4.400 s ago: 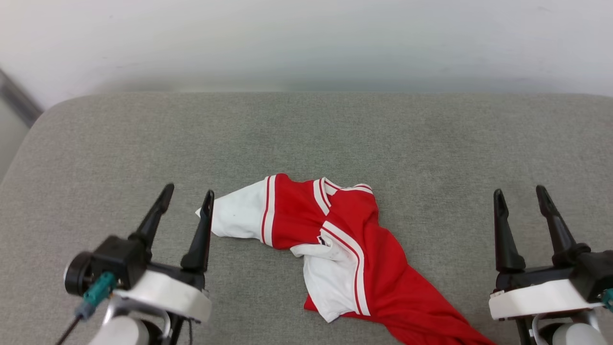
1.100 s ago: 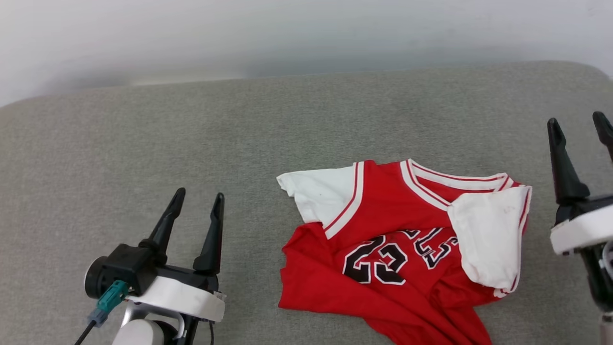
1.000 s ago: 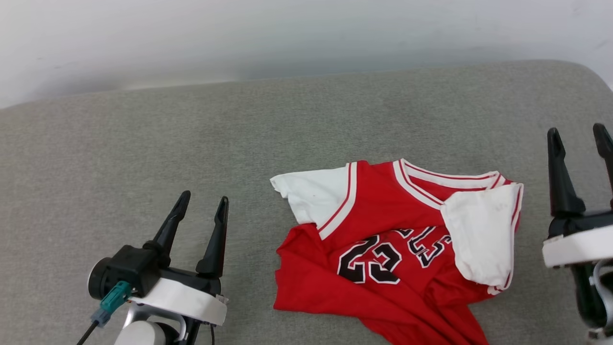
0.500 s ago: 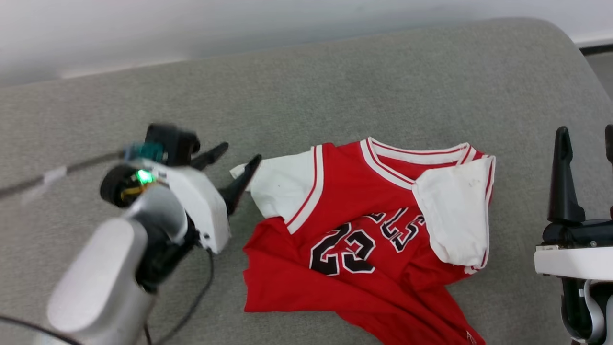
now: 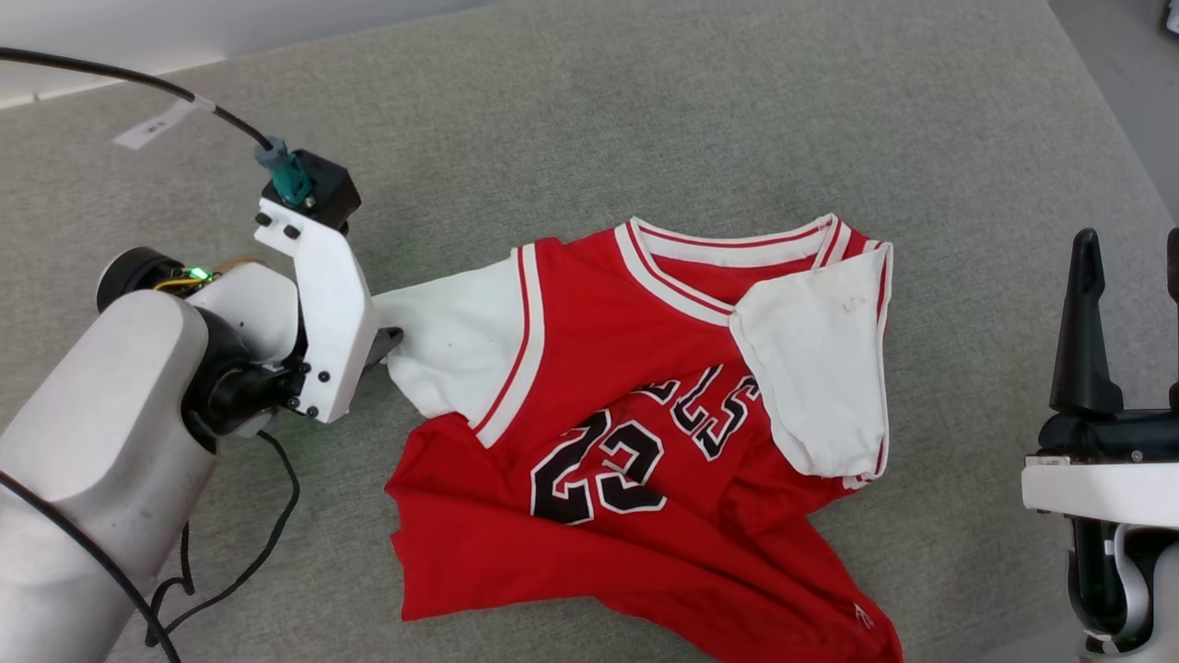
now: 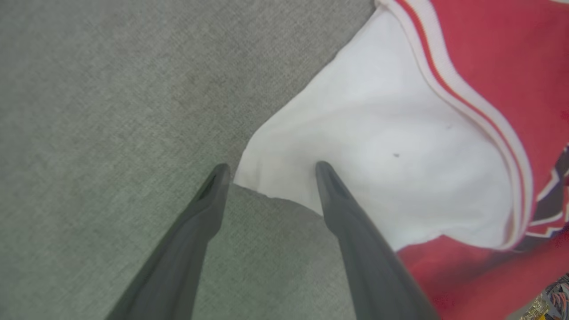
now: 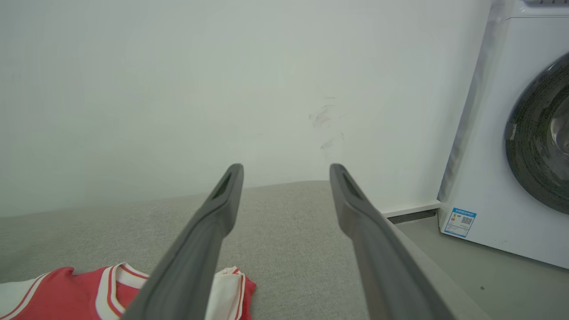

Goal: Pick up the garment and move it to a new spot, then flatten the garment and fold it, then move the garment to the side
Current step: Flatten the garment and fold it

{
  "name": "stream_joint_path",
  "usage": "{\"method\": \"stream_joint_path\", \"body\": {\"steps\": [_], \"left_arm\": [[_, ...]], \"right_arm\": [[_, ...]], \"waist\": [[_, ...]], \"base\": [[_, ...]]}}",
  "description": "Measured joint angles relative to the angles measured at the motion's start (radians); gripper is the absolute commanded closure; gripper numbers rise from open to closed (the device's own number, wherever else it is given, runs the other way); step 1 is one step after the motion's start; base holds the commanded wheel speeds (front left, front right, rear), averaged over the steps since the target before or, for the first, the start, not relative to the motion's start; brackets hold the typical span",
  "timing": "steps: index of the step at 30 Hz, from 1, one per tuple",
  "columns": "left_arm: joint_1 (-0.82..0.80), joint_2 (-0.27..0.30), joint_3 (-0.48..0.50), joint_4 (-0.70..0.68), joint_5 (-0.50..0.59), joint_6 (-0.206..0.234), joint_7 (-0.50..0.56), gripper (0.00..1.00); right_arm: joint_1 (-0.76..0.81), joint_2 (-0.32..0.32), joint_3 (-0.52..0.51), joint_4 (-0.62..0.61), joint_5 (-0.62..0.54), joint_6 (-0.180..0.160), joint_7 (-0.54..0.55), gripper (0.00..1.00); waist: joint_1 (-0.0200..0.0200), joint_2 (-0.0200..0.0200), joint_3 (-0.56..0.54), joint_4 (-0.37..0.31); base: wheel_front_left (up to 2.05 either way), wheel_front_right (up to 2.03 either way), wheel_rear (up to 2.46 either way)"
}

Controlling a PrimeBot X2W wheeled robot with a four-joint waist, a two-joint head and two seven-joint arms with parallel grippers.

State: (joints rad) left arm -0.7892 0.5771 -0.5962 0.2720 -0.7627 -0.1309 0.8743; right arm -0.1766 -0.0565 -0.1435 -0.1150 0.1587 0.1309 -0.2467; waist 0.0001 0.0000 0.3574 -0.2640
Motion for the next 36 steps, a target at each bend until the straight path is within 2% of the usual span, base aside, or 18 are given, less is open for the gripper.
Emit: {"method": "stream_joint_path", "body": {"steps": [5, 6, 7, 10, 17, 21, 28, 35, 36], "left_arm": [[-0.014, 0.009, -0.037, 0.057, -0.001, 0.000, -0.025, 0.00], [-0.017, 0.008, -0.045, 0.062, -0.002, 0.000, -0.026, 0.33], [-0.019, 0.009, -0.051, 0.067, -0.007, 0.000, -0.031, 1.00], [-0.026, 0.010, -0.055, 0.081, -0.016, 0.000, -0.088, 1.00], [-0.058, -0.018, 0.023, 0.169, 0.011, 0.017, -0.352, 1.00], [-0.061, -0.023, 0.059, 0.211, 0.006, 0.023, -0.445, 1.00], [0.021, -0.004, 0.110, 0.260, -0.020, 0.056, -0.545, 1.00], [0.204, 0.002, 0.109, 0.212, -0.060, 0.080, -0.567, 1.00], [0.225, 0.000, 0.106, 0.201, -0.062, 0.085, -0.571, 0.87]], "right_arm": [[-0.004, 0.002, -0.003, 0.011, 0.001, 0.000, -0.008, 0.00], [-0.004, 0.003, -0.002, 0.012, -0.001, 0.000, -0.009, 0.00], [-0.004, 0.003, -0.001, 0.012, -0.002, 0.000, -0.010, 0.00], [-0.007, 0.003, 0.006, 0.013, -0.010, 0.000, -0.011, 0.00], [-0.008, 0.004, 0.023, 0.023, -0.030, 0.000, -0.007, 0.00], [-0.006, 0.003, 0.030, 0.027, -0.043, 0.000, 0.016, 0.00], [0.001, -0.015, 0.049, 0.026, -0.050, 0.000, 0.072, 0.00], [0.023, -0.029, 0.055, 0.025, -0.050, 0.000, 0.114, 0.00], [0.026, -0.030, 0.057, 0.026, -0.050, 0.000, 0.117, 0.00]], "waist": [[0.0000, 0.0000, 0.026, -0.017], [0.0000, 0.0000, 0.029, -0.017], [0.0000, 0.0000, 0.031, -0.016], [0.0000, 0.0000, 0.035, -0.009], [0.0000, 0.0000, 0.014, 0.029], [0.0000, 0.0000, -0.008, 0.058], [0.0000, 0.0000, -0.054, 0.125], [-0.0001, 0.0000, -0.087, 0.179], [-0.0001, 0.0000, -0.090, 0.186]], "base": [[0.00, 0.00, 0.00], [0.00, 0.00, 0.00], [0.00, 0.00, 0.00], [0.00, 0.00, 0.00], [0.00, 0.00, 0.00], [0.00, 0.00, 0.00], [0.00, 0.00, 0.00], [0.00, 0.00, 0.00], [0.00, 0.00, 0.00]]}}
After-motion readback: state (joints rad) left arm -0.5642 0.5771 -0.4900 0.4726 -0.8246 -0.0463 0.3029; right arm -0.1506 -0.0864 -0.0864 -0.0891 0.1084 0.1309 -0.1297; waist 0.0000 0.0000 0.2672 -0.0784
